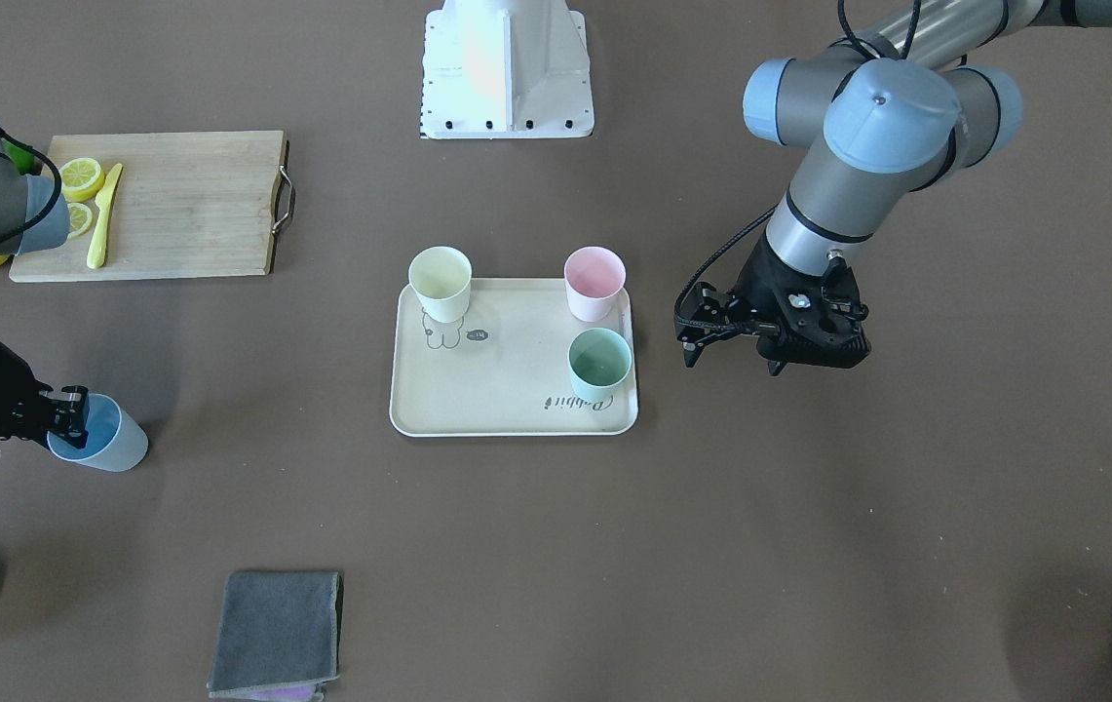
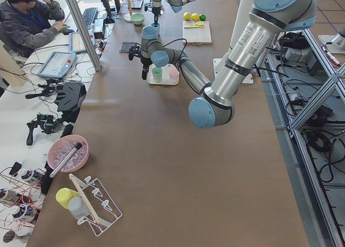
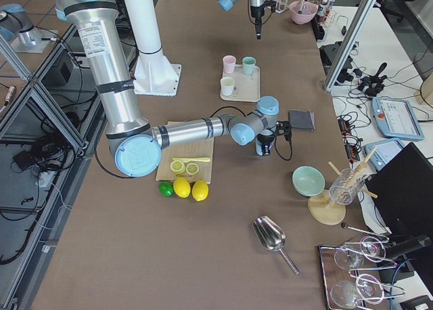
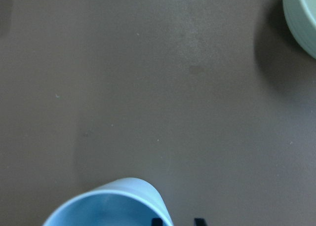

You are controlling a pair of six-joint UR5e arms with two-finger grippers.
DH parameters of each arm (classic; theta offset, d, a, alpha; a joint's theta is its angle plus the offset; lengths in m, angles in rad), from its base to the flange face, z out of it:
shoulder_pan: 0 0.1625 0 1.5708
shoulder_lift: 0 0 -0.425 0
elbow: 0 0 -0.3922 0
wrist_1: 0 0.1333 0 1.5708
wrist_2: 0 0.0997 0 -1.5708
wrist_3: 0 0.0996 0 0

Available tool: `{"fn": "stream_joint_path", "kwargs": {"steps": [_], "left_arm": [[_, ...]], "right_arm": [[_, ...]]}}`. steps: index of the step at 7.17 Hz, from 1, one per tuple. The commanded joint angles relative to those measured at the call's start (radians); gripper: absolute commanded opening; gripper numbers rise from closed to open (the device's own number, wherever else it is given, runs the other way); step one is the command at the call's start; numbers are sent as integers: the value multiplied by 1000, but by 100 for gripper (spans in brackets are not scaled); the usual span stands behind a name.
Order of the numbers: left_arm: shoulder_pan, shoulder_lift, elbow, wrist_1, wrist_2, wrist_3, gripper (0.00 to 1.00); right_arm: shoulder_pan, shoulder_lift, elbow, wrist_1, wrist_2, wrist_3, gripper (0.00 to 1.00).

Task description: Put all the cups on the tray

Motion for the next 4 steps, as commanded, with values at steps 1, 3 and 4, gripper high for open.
{"fn": "stream_joint_path", "kwargs": {"steps": [1,3,4], "left_arm": [[-14,3,-1,1,-7,1,98],[-50,14,-1,7,-10,66,98],[-93,47,-1,6,-26,138,98]], "right_arm": [[-5,22,53,-6,8,76,0],[-67,104,70,-6,0,249,0],[-125,161,72,-9,-26,362,0]]}}
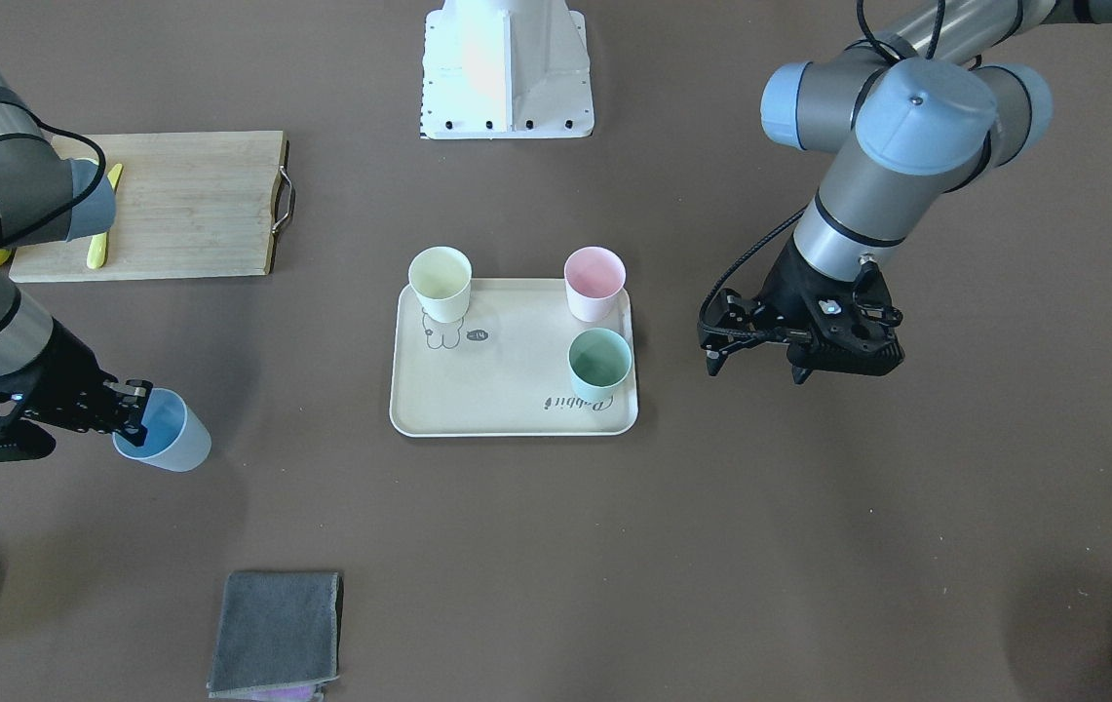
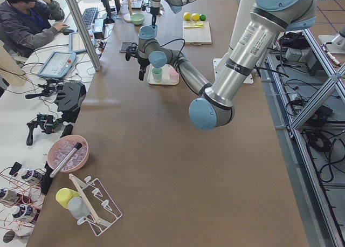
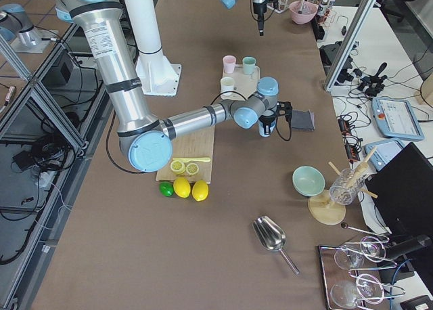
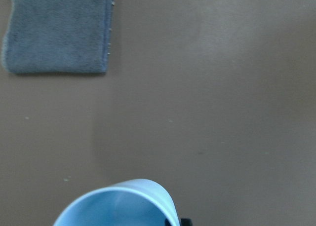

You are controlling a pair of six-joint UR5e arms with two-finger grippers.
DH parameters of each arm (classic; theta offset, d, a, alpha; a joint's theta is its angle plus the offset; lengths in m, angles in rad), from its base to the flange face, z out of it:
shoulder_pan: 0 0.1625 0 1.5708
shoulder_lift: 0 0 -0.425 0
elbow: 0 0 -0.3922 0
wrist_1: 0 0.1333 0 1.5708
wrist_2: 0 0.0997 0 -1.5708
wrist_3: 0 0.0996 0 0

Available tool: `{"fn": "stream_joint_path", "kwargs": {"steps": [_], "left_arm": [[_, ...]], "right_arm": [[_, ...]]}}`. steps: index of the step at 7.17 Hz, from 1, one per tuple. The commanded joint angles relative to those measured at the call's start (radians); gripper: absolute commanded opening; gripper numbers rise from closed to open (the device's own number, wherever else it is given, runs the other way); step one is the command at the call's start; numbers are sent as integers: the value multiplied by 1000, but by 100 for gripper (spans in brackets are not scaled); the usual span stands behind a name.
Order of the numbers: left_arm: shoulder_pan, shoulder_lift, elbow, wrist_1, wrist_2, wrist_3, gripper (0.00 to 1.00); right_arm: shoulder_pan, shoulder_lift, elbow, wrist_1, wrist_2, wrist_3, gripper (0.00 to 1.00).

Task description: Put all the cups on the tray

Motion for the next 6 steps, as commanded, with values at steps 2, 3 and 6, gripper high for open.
{"fn": "stream_joint_path", "kwargs": {"steps": [2,3,6], "left_arm": [[-146,102,8,4,-110,259,98],[-159,116,9,3,-112,283,98],[-159,118,9,1,-111,283,98]], "right_arm": [[-195,242,40,-239,-165,296,0],[-266,304,35,-303,-222,356,0],[-337,337,17,-303,-290,400,64]]}}
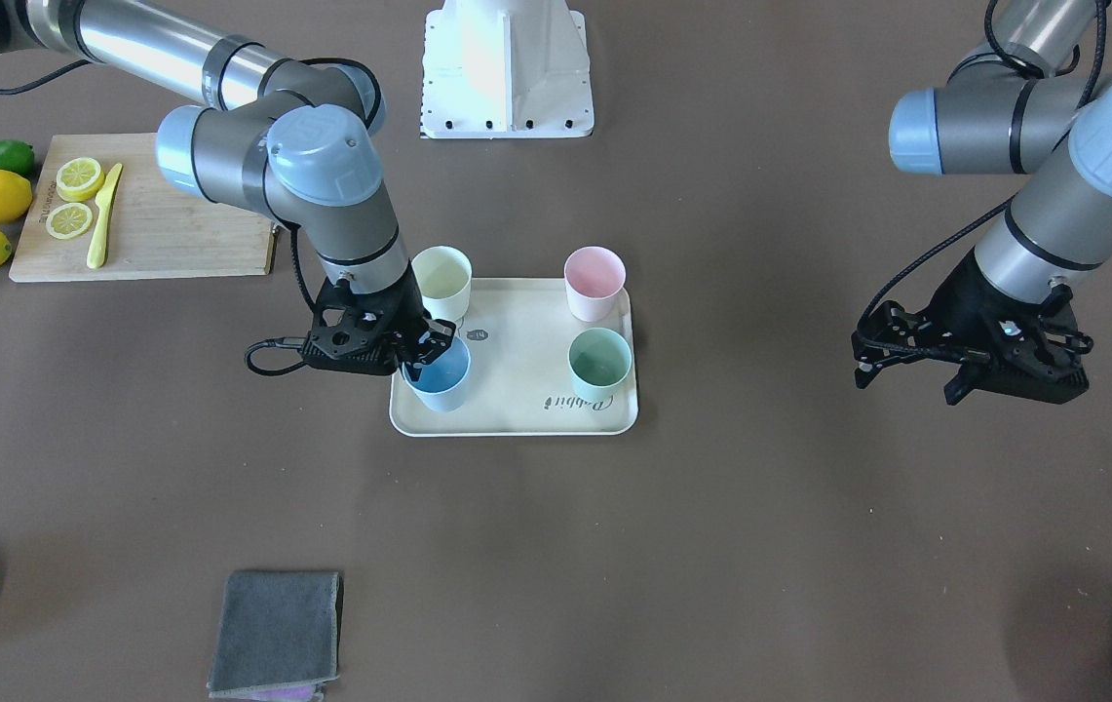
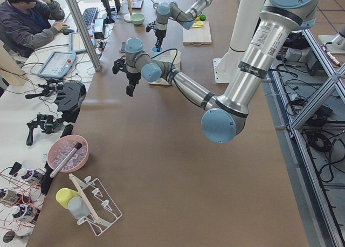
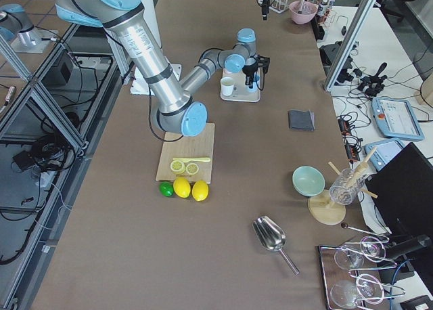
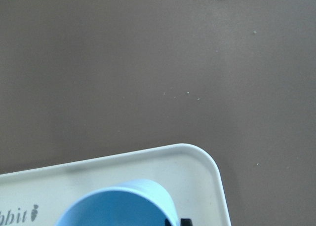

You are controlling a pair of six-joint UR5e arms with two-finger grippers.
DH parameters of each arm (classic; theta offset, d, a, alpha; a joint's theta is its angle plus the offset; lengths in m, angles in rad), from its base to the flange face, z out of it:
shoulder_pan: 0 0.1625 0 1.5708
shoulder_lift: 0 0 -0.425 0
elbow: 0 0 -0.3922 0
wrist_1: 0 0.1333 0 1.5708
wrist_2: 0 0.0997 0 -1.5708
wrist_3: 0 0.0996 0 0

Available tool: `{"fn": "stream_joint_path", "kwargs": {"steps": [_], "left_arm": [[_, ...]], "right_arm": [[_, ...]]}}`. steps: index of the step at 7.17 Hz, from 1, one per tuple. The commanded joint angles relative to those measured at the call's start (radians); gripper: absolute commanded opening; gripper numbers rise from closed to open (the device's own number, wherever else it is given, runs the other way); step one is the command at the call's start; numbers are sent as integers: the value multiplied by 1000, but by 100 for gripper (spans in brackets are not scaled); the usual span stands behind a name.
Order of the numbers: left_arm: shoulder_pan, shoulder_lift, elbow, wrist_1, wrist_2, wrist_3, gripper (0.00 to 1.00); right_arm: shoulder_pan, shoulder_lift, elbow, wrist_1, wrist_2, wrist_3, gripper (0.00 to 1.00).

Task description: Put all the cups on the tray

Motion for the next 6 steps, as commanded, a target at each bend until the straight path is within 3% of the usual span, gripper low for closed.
{"fn": "stream_joint_path", "kwargs": {"steps": [1,3,4,6], "left_arm": [[-1,4,0,-4,-1,1,98],[-1,5,0,-2,-1,4,98],[-22,25,-3,-2,-2,8,98],[-164,138,-6,3,-77,225,98]], "right_arm": [[-12,5,-5,2,-9,-11,99],[45,4,39,-7,46,-40,100],[119,-30,78,-26,130,-115,100],[287,-166,171,-104,222,-413,100]]}}
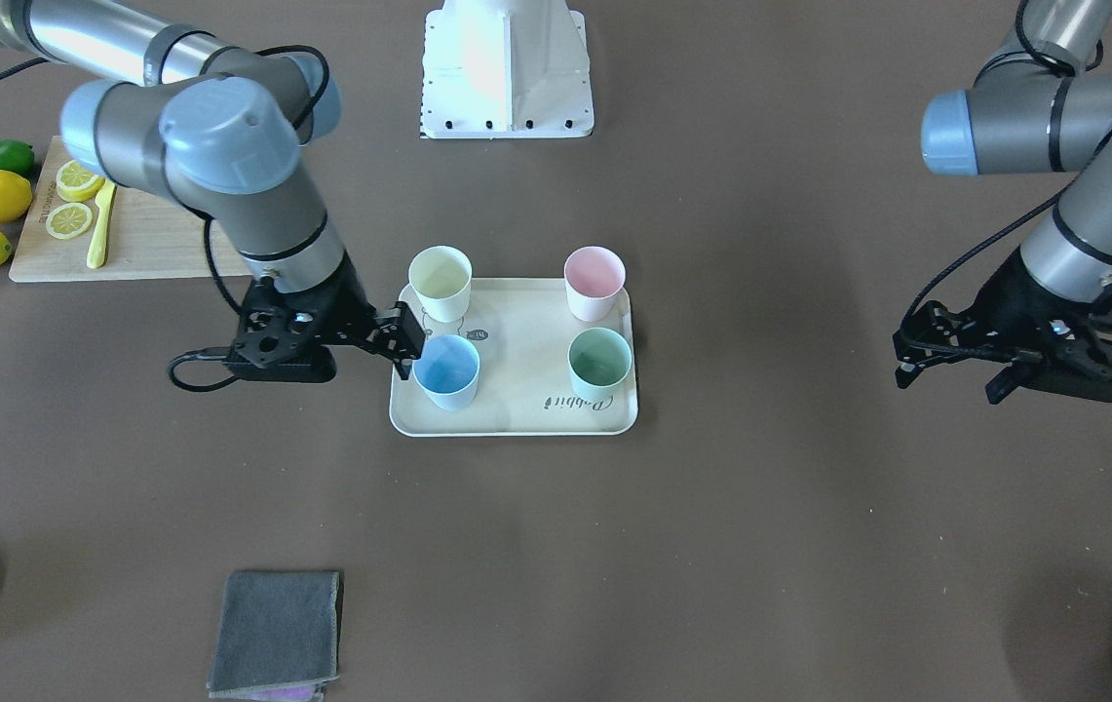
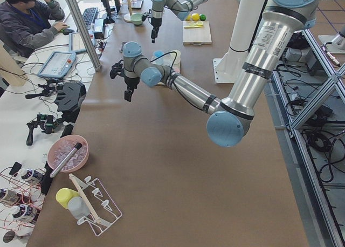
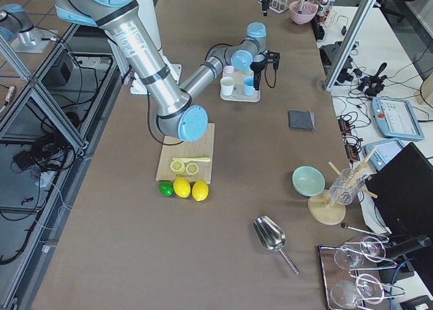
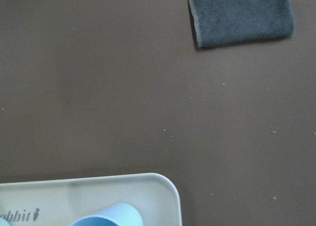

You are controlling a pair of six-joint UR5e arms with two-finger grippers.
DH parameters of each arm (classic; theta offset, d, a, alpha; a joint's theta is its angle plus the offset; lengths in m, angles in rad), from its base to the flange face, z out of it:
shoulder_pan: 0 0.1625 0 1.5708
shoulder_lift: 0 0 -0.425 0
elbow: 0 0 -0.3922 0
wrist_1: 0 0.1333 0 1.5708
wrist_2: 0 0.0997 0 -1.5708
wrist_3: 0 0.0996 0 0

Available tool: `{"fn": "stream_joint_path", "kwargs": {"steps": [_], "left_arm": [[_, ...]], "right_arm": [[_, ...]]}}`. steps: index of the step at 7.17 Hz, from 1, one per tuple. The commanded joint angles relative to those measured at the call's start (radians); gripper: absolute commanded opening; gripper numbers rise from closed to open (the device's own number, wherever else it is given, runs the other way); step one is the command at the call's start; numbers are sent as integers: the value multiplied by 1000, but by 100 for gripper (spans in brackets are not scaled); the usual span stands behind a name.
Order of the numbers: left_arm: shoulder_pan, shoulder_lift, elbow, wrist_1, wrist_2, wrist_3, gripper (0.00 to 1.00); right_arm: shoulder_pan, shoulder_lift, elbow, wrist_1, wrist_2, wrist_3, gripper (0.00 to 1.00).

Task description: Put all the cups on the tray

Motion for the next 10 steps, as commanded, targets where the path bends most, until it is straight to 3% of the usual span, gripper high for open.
{"fn": "stream_joint_path", "kwargs": {"steps": [1,2,4,6,7,10], "left_arm": [[-149,137,-1,8,-46,239,98],[-212,197,-3,30,-47,339,98],[-341,300,-1,170,-140,500,98],[-403,418,-20,207,-148,530,98],[-437,465,-82,213,-148,527,98],[-435,480,-64,219,-145,516,98]], "right_arm": [[191,-194,101,-37,117,-332,100],[278,-276,113,-37,175,-489,100],[404,-397,110,-39,240,-700,100],[513,-551,119,-24,270,-867,100],[515,-638,106,-25,268,-912,100],[558,-644,95,-43,294,-897,100]]}}
